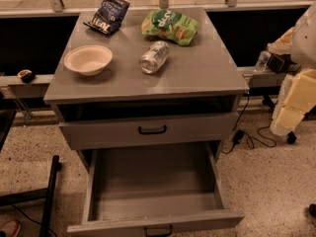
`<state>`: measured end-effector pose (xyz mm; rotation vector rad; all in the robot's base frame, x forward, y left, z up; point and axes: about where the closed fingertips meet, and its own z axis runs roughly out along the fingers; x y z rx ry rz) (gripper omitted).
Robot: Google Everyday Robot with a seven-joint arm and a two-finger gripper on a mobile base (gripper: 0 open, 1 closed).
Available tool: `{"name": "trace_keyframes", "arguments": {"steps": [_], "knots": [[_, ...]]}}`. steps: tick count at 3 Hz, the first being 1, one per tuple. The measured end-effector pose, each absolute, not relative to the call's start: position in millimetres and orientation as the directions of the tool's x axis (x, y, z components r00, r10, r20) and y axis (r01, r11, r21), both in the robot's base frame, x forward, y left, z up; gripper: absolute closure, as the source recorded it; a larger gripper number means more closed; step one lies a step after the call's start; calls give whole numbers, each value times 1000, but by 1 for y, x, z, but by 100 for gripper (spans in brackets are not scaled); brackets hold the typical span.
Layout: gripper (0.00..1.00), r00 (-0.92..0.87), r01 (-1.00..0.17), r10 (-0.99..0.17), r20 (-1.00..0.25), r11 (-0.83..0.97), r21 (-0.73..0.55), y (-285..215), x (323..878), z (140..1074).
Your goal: Close middle drawer
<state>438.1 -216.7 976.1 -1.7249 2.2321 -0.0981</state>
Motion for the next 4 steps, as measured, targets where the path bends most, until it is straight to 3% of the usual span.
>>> {"name": "trace_keyframes", "arguments": {"steps": [1,4], "knots": [[0,-222,-931,-953,-207,270,-245,-217,438,976],[0,-159,-984,-936,-315,176,-26,-258,405,802]]}}
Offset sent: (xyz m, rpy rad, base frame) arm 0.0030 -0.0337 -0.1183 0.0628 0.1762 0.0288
